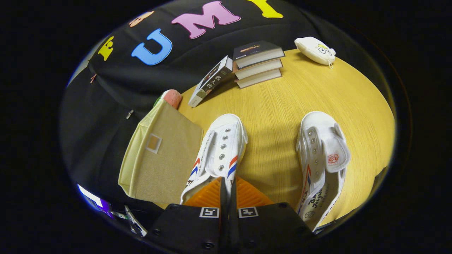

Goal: Open the storage box then place both shoes into the box .Put the left shoe in first, then the right shoe, with the right side of both shoes facing outward in a uniform manner.

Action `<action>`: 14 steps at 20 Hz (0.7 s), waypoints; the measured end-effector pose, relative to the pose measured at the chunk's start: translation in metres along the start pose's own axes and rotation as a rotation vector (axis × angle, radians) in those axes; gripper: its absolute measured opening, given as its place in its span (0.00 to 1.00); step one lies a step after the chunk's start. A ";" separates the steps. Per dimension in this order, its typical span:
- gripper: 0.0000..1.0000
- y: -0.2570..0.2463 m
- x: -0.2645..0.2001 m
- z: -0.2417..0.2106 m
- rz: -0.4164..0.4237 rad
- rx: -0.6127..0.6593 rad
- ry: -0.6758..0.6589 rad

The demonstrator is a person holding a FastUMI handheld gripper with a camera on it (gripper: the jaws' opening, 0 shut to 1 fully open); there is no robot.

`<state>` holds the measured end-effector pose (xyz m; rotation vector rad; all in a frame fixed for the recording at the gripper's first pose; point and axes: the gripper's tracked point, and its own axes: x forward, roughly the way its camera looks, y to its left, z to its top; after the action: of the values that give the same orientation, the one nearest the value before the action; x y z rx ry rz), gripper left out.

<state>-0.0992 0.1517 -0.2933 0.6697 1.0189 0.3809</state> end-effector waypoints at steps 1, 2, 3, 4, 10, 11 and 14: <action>0.05 0.007 -0.008 0.008 0.013 0.001 -0.018; 0.05 0.015 -0.018 0.016 0.028 0.002 -0.038; 0.05 0.025 -0.028 0.026 0.042 0.004 -0.058; 0.05 0.037 -0.037 0.035 0.057 -0.008 -0.076; 0.05 0.135 -0.056 0.082 0.146 -0.049 -0.093; 0.05 0.153 -0.050 0.083 0.159 -0.059 -0.079; 0.05 0.200 -0.027 0.070 0.176 -0.090 -0.014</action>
<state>-0.0486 0.2604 -0.1167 0.6814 0.9270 0.5717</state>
